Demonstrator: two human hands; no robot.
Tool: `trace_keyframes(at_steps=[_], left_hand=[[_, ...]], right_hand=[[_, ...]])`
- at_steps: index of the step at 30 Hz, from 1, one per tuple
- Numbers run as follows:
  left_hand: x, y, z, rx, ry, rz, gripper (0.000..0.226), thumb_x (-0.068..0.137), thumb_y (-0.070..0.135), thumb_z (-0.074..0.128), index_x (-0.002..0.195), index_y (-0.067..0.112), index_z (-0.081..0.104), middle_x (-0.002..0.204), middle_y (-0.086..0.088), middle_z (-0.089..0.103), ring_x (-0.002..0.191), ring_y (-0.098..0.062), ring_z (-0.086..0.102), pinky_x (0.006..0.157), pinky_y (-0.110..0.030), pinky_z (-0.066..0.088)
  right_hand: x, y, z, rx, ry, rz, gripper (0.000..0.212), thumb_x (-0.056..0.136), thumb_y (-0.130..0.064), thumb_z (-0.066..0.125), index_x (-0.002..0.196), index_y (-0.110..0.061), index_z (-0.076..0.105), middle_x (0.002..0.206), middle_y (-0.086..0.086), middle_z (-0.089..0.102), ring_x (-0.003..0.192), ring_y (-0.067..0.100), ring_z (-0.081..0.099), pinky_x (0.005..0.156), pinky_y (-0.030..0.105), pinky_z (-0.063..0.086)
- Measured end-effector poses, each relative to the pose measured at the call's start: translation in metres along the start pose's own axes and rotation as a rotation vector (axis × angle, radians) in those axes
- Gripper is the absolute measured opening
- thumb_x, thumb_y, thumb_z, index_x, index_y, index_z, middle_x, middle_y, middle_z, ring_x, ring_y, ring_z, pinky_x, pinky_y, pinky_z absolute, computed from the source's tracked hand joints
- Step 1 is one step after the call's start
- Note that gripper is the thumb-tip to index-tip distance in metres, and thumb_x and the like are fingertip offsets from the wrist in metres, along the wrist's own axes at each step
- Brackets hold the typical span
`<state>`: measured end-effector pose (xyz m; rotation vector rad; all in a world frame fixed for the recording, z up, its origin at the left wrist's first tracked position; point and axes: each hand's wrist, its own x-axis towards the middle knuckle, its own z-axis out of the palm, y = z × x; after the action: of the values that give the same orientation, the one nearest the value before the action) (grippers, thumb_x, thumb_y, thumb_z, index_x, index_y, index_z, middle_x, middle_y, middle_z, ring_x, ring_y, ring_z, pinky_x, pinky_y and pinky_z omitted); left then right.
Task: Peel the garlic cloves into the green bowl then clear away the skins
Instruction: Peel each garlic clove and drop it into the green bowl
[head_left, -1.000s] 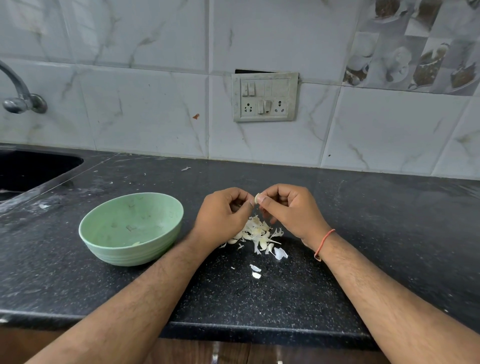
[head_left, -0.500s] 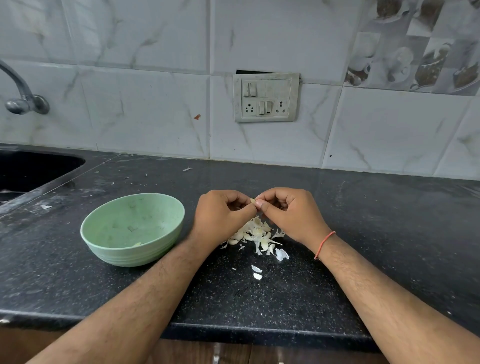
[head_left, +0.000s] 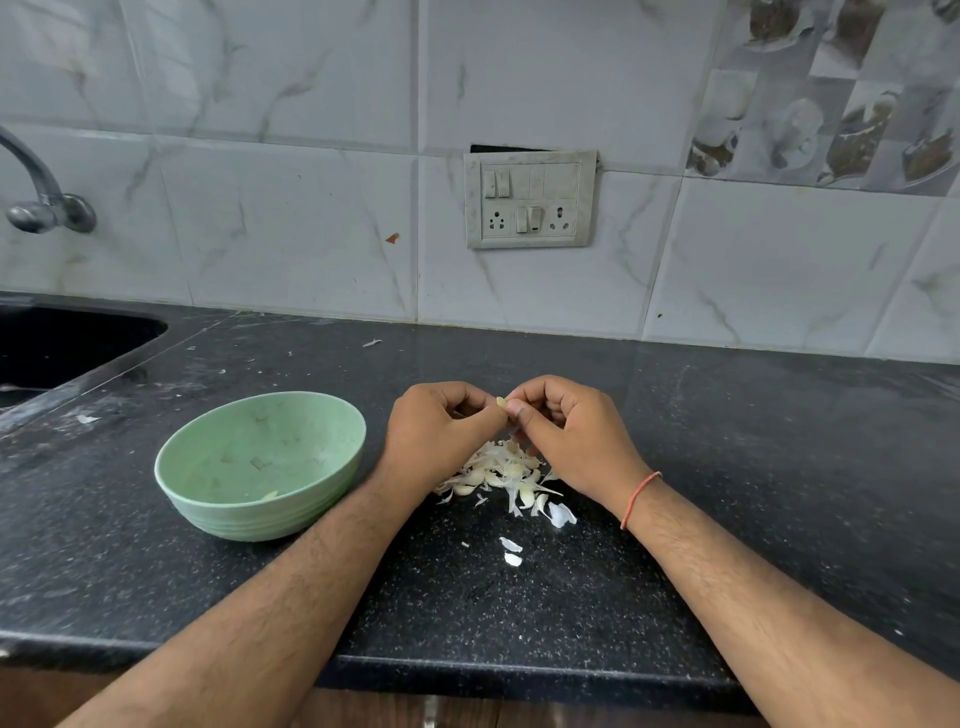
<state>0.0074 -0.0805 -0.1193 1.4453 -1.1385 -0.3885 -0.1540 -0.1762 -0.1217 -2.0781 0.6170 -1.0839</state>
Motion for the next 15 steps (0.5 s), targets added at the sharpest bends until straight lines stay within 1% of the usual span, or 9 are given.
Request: trace_keyframes(at_steps=[5, 9, 10, 11, 13, 15], left_hand=[[0.0005, 0.0014, -0.0009, -0.008, 0.020, 0.008, 0.008, 0.087, 0.028, 0.081, 0.079, 0.028, 0.083, 0.073, 0.003, 0.077, 0.065, -0.009, 0.066, 0.073, -0.041, 0.062], [0.0016, 0.0015, 0.0006, -0.018, 0.040, 0.004, 0.012, 0.083, 0.039, 0.073, 0.080, 0.031, 0.083, 0.076, 0.003, 0.078, 0.076, -0.024, 0.075, 0.077, -0.047, 0.066], [0.0019, 0.0014, 0.0006, -0.021, 0.040, 0.012, 0.010, 0.084, 0.037, 0.075, 0.082, 0.032, 0.083, 0.076, 0.003, 0.078, 0.074, -0.022, 0.075, 0.076, -0.044, 0.066], [0.0020, 0.0011, 0.0005, -0.024, 0.037, 0.027, 0.007, 0.087, 0.033, 0.078, 0.084, 0.031, 0.083, 0.075, 0.004, 0.078, 0.069, -0.016, 0.072, 0.073, -0.039, 0.064], [0.0009, 0.0021, -0.0004, -0.026, 0.011, 0.058, 0.003, 0.089, 0.027, 0.083, 0.089, 0.029, 0.084, 0.076, 0.007, 0.078, 0.066, -0.003, 0.067, 0.066, -0.027, 0.057], [-0.0007, 0.0036, -0.0007, -0.020, -0.008, 0.089, 0.005, 0.088, 0.026, 0.086, 0.092, 0.028, 0.084, 0.079, 0.008, 0.079, 0.067, 0.000, 0.068, 0.064, -0.019, 0.053]], right_hand=[[0.0011, -0.0008, -0.0030, 0.094, -0.003, 0.039, 0.007, 0.103, -0.016, 0.070, 0.100, -0.017, 0.076, 0.087, 0.005, 0.079, 0.076, 0.028, 0.076, 0.066, 0.045, 0.065], [0.0018, -0.0023, -0.0043, 0.149, 0.018, 0.069, 0.007, 0.103, -0.013, 0.069, 0.101, -0.012, 0.075, 0.088, 0.006, 0.078, 0.076, 0.023, 0.075, 0.063, 0.042, 0.063], [0.0019, -0.0025, -0.0044, 0.153, 0.020, 0.070, 0.007, 0.103, -0.013, 0.069, 0.102, -0.011, 0.075, 0.088, 0.006, 0.078, 0.076, 0.023, 0.074, 0.063, 0.040, 0.062], [0.0019, -0.0024, -0.0045, 0.152, 0.019, 0.070, 0.007, 0.103, -0.013, 0.069, 0.102, -0.011, 0.076, 0.088, 0.006, 0.079, 0.076, 0.023, 0.074, 0.063, 0.039, 0.062], [0.0014, -0.0028, -0.0048, 0.145, 0.015, 0.067, 0.006, 0.102, -0.014, 0.070, 0.102, -0.013, 0.077, 0.086, 0.004, 0.079, 0.075, 0.023, 0.075, 0.063, 0.039, 0.063], [0.0004, -0.0037, -0.0048, 0.144, 0.016, 0.071, 0.006, 0.101, -0.014, 0.073, 0.102, -0.014, 0.078, 0.084, 0.003, 0.079, 0.074, 0.025, 0.076, 0.064, 0.042, 0.064]])
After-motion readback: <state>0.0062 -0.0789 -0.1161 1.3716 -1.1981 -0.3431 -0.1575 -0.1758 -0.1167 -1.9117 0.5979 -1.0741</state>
